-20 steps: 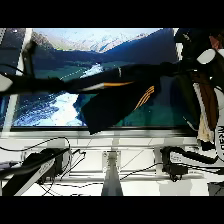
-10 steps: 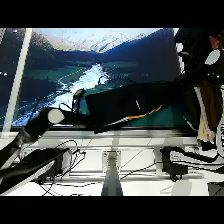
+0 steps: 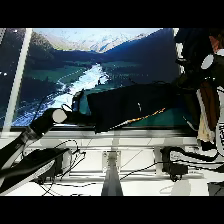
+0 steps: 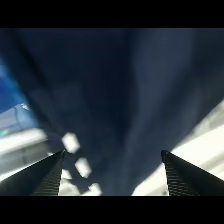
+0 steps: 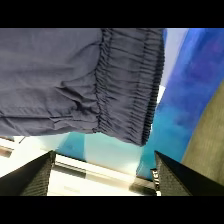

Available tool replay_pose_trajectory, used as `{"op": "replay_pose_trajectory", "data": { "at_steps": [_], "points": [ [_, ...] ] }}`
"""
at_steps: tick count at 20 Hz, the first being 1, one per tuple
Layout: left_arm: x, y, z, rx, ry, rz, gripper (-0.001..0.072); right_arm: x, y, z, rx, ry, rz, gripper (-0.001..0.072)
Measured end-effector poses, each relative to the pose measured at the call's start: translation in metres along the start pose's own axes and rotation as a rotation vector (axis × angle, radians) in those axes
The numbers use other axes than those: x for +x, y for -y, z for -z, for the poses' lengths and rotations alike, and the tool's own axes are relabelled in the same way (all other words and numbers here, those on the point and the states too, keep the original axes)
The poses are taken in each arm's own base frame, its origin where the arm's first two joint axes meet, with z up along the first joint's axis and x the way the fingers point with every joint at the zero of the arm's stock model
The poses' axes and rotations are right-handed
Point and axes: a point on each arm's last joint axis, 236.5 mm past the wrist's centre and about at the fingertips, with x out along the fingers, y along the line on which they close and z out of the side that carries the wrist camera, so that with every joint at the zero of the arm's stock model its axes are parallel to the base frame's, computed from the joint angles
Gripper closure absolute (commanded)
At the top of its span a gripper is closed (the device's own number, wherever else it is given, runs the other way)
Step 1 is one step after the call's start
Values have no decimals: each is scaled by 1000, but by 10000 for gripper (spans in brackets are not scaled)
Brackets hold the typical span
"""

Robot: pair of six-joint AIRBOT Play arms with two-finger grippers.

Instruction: Fold the clothes and pants, and hang the long-sleeved shirts on hangers.

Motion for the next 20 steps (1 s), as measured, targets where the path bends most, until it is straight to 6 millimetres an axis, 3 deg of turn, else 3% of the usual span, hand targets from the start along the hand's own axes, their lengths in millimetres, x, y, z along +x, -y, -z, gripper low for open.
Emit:
{"op": "replay_pose_trajectory", "data": {
  "at_steps": [4, 8, 9, 10, 11, 13, 14, 15, 17, 19, 20],
  "points": [
    [-9, -36, -17, -85, 25, -59, 14, 1, 3, -5, -1, 22, 13, 20],
    [6, -48, -25, -135, 29, -75, 22, 1, 3, -11, 0, 45, 13, 21],
    [13, -48, -26, -154, 27, -70, 91, 1, 3, -12, 1, 52, 11, 21],
    [20, -47, -26, -168, 21, -59, 205, 1, 3, -13, 1, 56, 11, 21],
    [26, -44, -27, -176, 20, -45, 251, 1, 3, -15, 2, 65, 13, 21],
    [36, -36, -27, -189, 13, -9, 255, 0, 6, -22, 2, 93, 23, 22],
    [40, -33, -27, -187, 12, 4, 472, 0, 7, -26, 3, 109, 31, 25],
    [44, -32, -27, -176, 11, 9, 693, -1, 10, -31, 4, 131, 42, 81],
    [45, -31, -29, -122, 15, 15, 698, -3, 15, -42, 21, 178, 62, 247],
    [36, -29, -45, -69, 51, 28, 698, -5, 19, -50, 33, 215, 78, 279],
    [25, -30, -58, -36, 83, 25, 698, -6, 21, -53, 37, 228, 85, 419]
  ]
}}
